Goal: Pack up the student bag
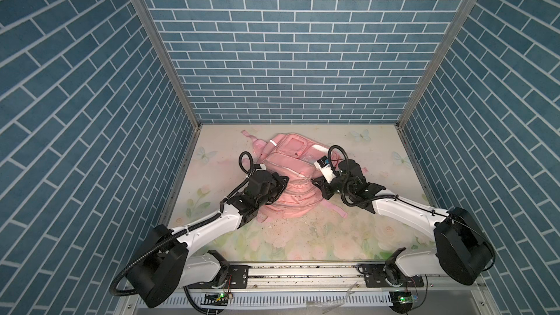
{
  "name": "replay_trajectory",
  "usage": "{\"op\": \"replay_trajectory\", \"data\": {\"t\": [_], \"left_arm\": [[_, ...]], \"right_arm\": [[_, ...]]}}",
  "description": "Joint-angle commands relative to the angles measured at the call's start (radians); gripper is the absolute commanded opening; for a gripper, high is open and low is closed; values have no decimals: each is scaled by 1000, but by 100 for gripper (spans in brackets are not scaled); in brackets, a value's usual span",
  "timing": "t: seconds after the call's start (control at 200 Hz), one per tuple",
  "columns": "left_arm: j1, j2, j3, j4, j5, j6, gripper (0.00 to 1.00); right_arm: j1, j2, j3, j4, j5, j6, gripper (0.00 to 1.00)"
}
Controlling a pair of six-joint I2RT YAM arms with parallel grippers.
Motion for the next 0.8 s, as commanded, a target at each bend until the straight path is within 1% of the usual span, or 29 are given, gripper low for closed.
{"op": "replay_trajectory", "data": {"t": [0.0,0.085,0.1,0.165,0.205,0.26,0.36,0.45,0.515,0.6,0.63,0.65,0.67,0.71,0.76,0.795], "left_arm": [[-6,-44,-16,17,-63,11,0],[-18,-29,-9,33,-69,3,0],[-21,-27,-7,29,-71,3,3],[-28,-26,18,3,-88,22,28],[-32,-30,42,-38,-100,43,37],[-32,-46,75,-100,-119,78,43],[-29,-98,117,-214,-180,145,50],[-13,-146,149,-315,-229,238,58],[25,-176,167,-386,-241,338,64],[111,-211,179,-453,-222,481,68],[145,-225,178,-464,-221,559,70],[166,-235,177,-471,-226,611,73],[186,-243,176,-475,-238,662,76],[221,-260,166,-476,-279,763,80],[256,-283,141,-439,-323,917,83],[268,-300,111,-392,-358,1021,83]], "right_arm": [[-72,20,10,-33,121,-37,0],[-72,19,17,-42,75,-39,0],[-72,16,19,-44,64,-39,0],[-72,-2,23,-47,25,-30,14],[-72,-21,22,-50,21,-15,21],[-72,-56,23,-62,44,7,31],[-83,-127,30,-108,133,44,52],[-123,-183,41,-152,190,67,65],[-172,-212,45,-184,236,84,71],[-263,-248,38,-208,301,94,74],[-297,-264,26,-207,334,95,76],[-322,-273,17,-198,359,96,77],[-345,-283,4,-186,387,97,80],[-390,-302,-33,-144,464,107,88],[-447,-320,-109,-45,557,115,88],[-479,-327,-170,42,589,89,89]]}}
